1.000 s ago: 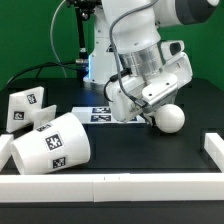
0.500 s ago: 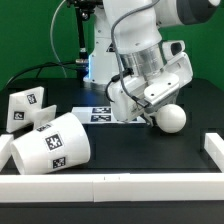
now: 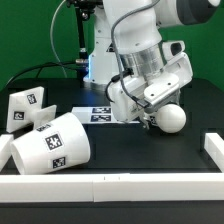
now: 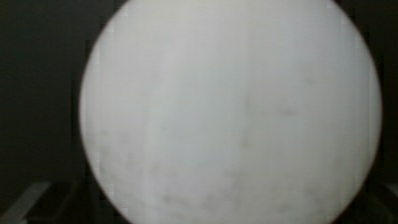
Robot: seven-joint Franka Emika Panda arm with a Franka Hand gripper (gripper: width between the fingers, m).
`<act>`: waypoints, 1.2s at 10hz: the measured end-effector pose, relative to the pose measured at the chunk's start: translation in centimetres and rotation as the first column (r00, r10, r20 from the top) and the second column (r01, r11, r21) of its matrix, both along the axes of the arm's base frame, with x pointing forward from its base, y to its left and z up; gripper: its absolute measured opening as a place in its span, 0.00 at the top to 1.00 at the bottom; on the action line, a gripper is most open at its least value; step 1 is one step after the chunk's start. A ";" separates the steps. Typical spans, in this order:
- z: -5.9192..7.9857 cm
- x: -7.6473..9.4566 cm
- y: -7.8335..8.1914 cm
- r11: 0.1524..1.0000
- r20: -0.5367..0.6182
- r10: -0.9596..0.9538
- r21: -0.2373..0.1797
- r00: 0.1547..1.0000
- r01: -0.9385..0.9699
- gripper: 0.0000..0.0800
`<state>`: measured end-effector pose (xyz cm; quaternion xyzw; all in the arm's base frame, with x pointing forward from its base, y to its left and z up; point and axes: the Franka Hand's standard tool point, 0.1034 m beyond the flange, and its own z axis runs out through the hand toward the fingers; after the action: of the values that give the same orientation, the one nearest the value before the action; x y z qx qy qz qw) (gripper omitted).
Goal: Assemble lamp
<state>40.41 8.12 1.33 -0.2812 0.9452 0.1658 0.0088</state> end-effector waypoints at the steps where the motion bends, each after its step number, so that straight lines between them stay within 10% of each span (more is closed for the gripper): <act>1: 0.1 0.1 0.0 1.000 0.003 -0.001 0.000 1.000 0.001 0.13; 6: 7.5 1.3 -3.1 0.983 0.192 0.170 0.039 0.967 -0.180 0.13; 10: 6.8 0.9 -3.3 0.876 0.286 0.464 -0.005 0.839 -0.483 0.13; 12: 6.3 0.6 -6.1 0.720 0.336 0.656 -0.012 0.676 -0.694 0.13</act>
Offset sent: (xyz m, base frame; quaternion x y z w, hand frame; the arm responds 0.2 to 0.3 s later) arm 0.0040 -0.0329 0.0654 0.0046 -0.0587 -0.0772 0.9953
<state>41.00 2.04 7.64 -0.6321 0.7485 0.1647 0.1147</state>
